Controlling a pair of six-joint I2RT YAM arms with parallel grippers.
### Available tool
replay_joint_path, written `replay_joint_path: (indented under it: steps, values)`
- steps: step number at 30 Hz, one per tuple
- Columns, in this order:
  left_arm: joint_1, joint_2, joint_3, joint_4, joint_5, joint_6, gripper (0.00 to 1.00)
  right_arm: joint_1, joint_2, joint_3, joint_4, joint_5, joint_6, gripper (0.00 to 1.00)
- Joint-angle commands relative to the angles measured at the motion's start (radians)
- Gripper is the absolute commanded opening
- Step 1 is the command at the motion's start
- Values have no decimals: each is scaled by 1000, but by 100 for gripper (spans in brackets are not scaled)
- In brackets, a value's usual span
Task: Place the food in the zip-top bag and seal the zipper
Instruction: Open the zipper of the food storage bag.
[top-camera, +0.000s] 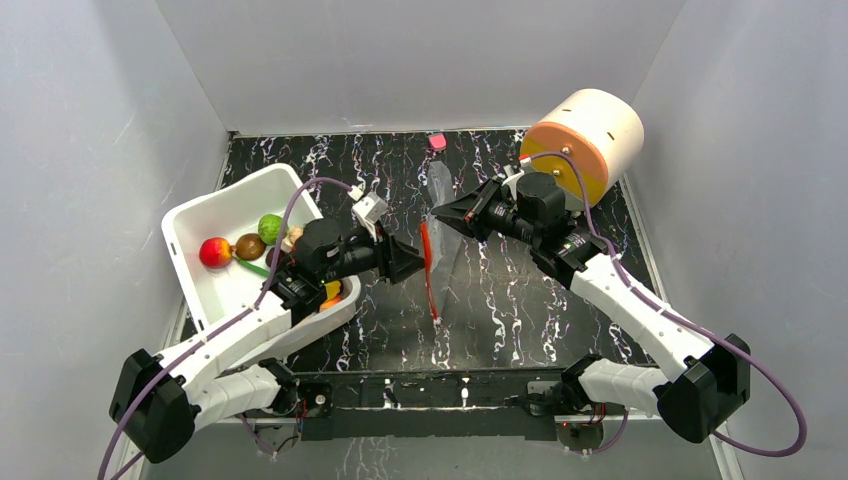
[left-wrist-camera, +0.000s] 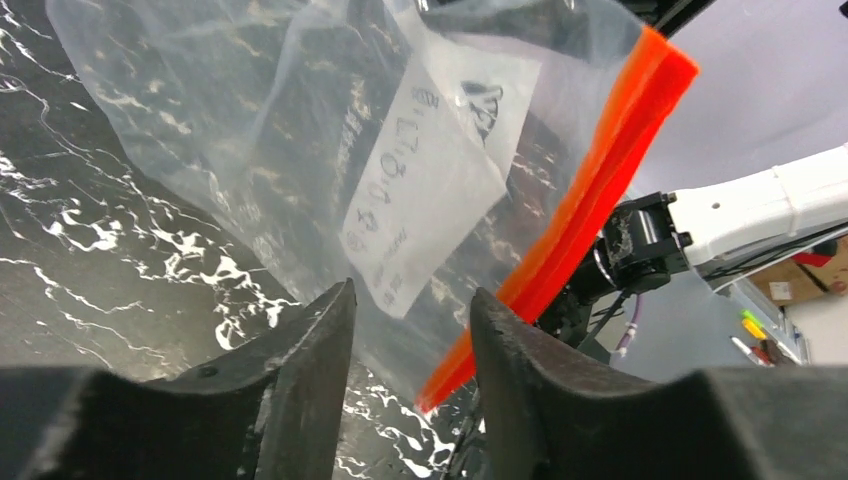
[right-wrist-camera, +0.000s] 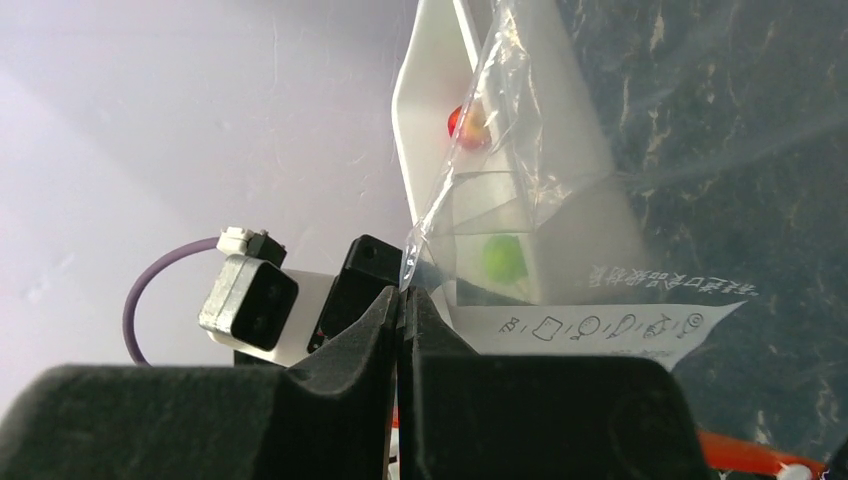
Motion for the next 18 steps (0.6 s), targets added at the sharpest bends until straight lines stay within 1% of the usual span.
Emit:
replay_joint_path:
  steps: [1, 4, 9, 10, 15, 17, 18]
  values:
    - [-12, -45, -58, 102, 70, 68, 51, 7, -23, 14, 53, 38, -6, 0]
    - [-14, -78, -97, 146, 94, 97, 58, 6, -28, 23, 42, 59, -8, 0]
    - [-20, -80, -96, 202, 130, 88, 74, 7, -28, 20, 49, 74, 3, 0]
    - [-22, -72, -94, 209, 135, 90, 76, 8, -25, 20, 52, 73, 7, 0]
    - [-23, -25, -64, 183, 76, 109, 76, 11, -20, 26, 60, 68, 9, 0]
    - [-24, -9, -57, 184, 58, 117, 72, 13, -20, 26, 59, 63, 6, 0]
    - [-25, -6, -56, 187, 54, 120, 69, 14, -18, 25, 58, 61, 4, 0]
